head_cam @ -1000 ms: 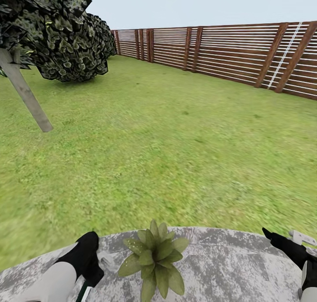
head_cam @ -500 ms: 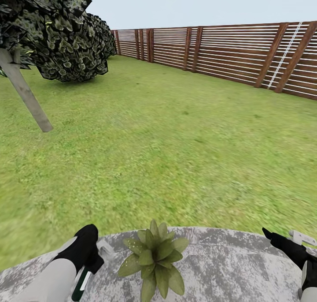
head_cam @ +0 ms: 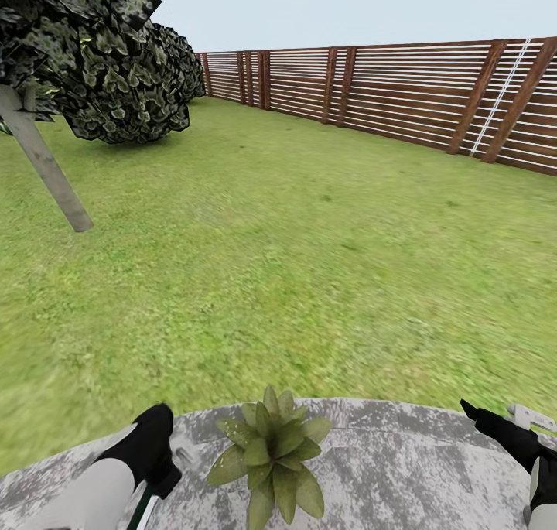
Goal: Pick up the pesticide atomizer in the garden and spray insectifuge to fully cover both potted plants in the garden.
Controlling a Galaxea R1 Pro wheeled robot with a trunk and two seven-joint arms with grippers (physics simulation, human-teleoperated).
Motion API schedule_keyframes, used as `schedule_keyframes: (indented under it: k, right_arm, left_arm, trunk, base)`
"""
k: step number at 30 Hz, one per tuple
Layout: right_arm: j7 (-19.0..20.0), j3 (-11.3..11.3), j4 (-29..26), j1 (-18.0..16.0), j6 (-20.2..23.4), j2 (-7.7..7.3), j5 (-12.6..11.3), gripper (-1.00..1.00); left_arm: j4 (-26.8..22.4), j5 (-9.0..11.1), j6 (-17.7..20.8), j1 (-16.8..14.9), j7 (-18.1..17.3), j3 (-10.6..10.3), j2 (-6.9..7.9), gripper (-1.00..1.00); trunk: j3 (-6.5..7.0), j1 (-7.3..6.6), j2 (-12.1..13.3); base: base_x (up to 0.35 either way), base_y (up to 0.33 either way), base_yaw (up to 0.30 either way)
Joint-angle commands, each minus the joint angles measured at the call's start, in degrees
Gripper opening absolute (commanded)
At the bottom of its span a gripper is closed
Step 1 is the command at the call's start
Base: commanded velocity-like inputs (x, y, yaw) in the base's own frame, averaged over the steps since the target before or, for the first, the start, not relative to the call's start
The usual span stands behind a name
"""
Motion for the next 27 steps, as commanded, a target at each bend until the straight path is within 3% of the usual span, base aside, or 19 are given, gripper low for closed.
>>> schedule_keyframes:
  k: [1, 7, 12, 22, 27]
  right_arm:
    - [0.45, -0.28, -0.10, -0.09, 0.26, 0.02, 0.29, 1.00]
    - [0.45, -0.27, -0.08, -0.09, 0.26, 0.02, 0.42, 1.00]
    - [0.45, -0.27, -0.08, -0.09, 0.26, 0.02, 0.66, 1.00]
    - [0.45, -0.27, -0.07, -0.09, 0.26, 0.03, 0.67, 1.00]
    - [0.45, -0.27, -0.10, -0.09, 0.26, 0.05, 0.68, 1.00]
  left_arm:
    - [0.10, -0.58, 0.14, -0.02, -0.46, 0.33, 0.03, -1.00]
    - [0.39, -0.62, 0.07, -0.02, -0.40, 0.33, 0.97, -1.00]
    - [0.40, -0.44, 0.07, -0.02, -0.40, 0.28, 0.83, -1.00]
    - [0.17, -0.21, 0.06, -0.02, -0.73, 0.10, -4.94, -1.00]
    - [-0.10, -0.10, 0.07, -0.02, -0.88, 0.19, -5.39, -1.00]
  trunk:
    - [-0.05, -0.01, -0.02]
    - [-0.05, -0.01, -0.02]
    - [-0.05, -0.01, -0.02]
    - [-0.26, -0.01, -0.02]
    - [-0.30, -0.01, -0.02]
  base:
    - [0.000, 0.000, 0.000]
    - [0.000, 0.000, 0.000]
    - [0.000, 0.000, 0.000]
    - [0.000, 0.000, 0.082]
    - [0.000, 0.000, 0.029]
